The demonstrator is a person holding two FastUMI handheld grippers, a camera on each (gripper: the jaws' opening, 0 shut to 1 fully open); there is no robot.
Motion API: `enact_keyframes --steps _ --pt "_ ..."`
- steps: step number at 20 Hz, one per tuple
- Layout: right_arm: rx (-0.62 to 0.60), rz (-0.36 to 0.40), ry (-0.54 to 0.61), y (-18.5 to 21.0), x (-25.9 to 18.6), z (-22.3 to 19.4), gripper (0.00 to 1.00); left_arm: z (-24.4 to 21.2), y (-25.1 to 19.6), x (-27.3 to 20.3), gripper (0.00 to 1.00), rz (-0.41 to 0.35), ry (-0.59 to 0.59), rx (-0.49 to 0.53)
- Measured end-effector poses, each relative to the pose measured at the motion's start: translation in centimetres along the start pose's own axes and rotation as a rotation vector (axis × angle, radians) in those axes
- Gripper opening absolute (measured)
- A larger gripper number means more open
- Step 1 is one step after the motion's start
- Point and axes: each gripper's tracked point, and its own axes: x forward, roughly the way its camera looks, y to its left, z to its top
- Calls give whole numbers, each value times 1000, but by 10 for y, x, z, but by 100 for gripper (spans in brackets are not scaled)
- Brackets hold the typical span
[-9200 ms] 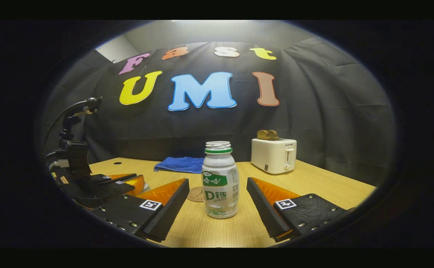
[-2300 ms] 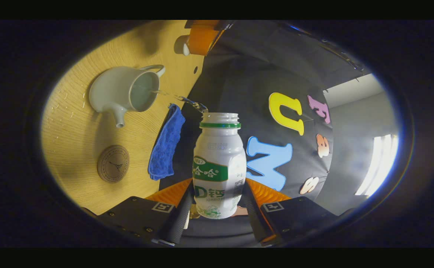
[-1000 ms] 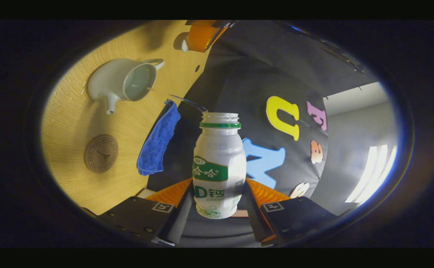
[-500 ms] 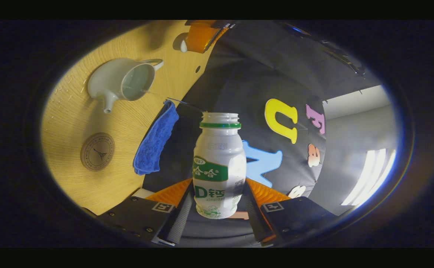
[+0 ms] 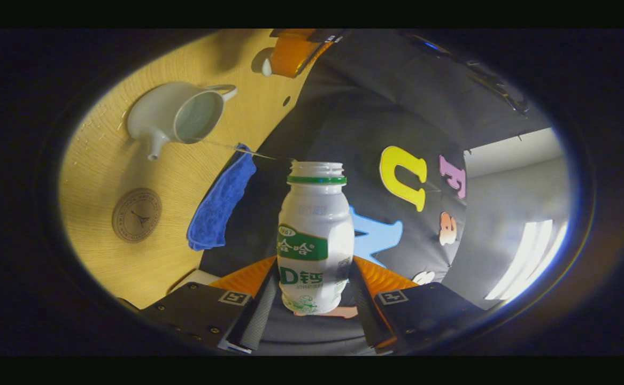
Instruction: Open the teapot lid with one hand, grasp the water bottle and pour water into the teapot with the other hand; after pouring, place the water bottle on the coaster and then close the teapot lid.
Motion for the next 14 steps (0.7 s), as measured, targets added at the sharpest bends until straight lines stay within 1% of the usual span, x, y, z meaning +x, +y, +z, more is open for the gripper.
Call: enact_keyframes --steps 14 --pt "-70 -28 -63 -10 0 13 71 0 -1 0 6 -2 1 -5"
